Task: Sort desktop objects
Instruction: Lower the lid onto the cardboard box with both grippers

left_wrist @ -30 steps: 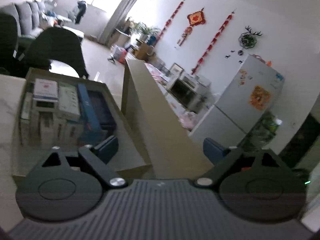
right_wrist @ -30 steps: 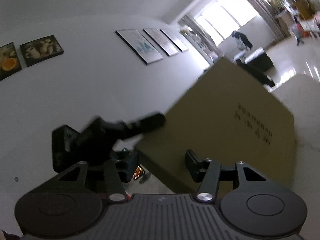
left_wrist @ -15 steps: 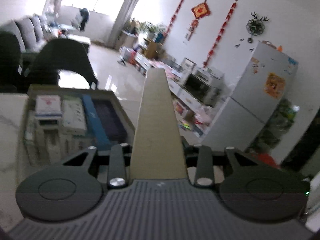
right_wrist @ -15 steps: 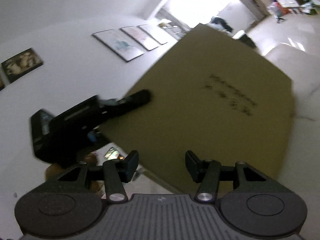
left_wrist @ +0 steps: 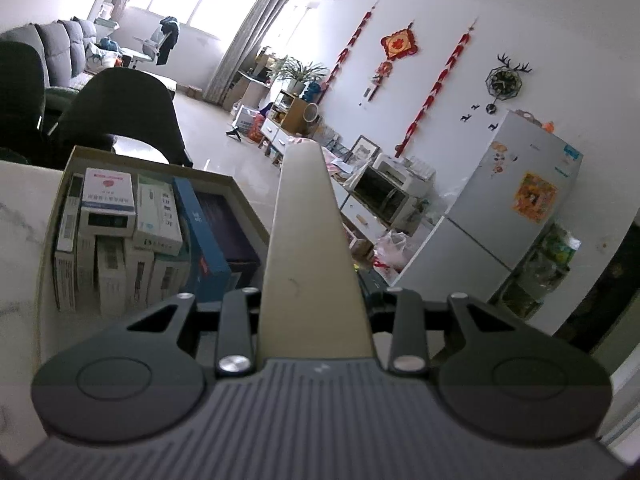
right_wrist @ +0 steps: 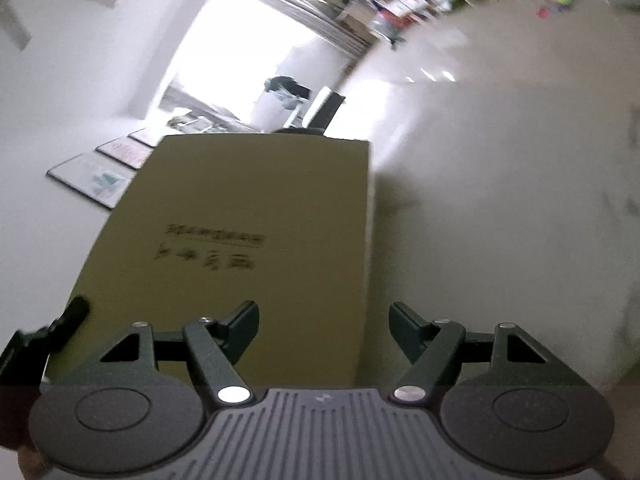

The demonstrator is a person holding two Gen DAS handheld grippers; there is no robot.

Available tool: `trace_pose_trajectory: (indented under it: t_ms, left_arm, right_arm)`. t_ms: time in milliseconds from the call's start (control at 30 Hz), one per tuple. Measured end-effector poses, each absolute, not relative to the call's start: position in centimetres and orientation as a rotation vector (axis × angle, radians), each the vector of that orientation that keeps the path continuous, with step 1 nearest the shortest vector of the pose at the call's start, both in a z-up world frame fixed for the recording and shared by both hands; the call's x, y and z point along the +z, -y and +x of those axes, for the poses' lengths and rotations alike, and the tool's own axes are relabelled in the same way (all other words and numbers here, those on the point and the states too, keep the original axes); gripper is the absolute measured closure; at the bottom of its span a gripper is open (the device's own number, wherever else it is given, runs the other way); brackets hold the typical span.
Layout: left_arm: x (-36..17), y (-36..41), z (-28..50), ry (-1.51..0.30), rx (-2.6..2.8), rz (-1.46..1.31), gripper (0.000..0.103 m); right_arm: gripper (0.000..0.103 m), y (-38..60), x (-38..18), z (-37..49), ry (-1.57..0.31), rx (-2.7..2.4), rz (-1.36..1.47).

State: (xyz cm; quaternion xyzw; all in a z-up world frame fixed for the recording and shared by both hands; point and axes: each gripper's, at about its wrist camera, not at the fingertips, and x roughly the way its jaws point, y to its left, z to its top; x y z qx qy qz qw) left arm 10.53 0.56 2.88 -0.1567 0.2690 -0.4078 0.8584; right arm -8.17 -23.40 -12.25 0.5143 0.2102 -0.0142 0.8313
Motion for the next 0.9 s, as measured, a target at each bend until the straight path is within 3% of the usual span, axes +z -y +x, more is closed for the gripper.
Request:
trace_pose_trajectory:
  t_ms: [367, 900]
  left_arm:
    - [0.6, -3.4, 10.8, -0.615, -0.895, -0.458, 0.070]
    - [-1.0, -7.3, 9.8, -0.591, -0.856, -0.577, 0.068]
  right_arm:
    - [0.023, 22.6, -12.3, -6.4, -0.450, 0.052, 1.109]
    - [0.026, 20.7, -9.9, -4.7, -0.431, 0.064, 1.036]
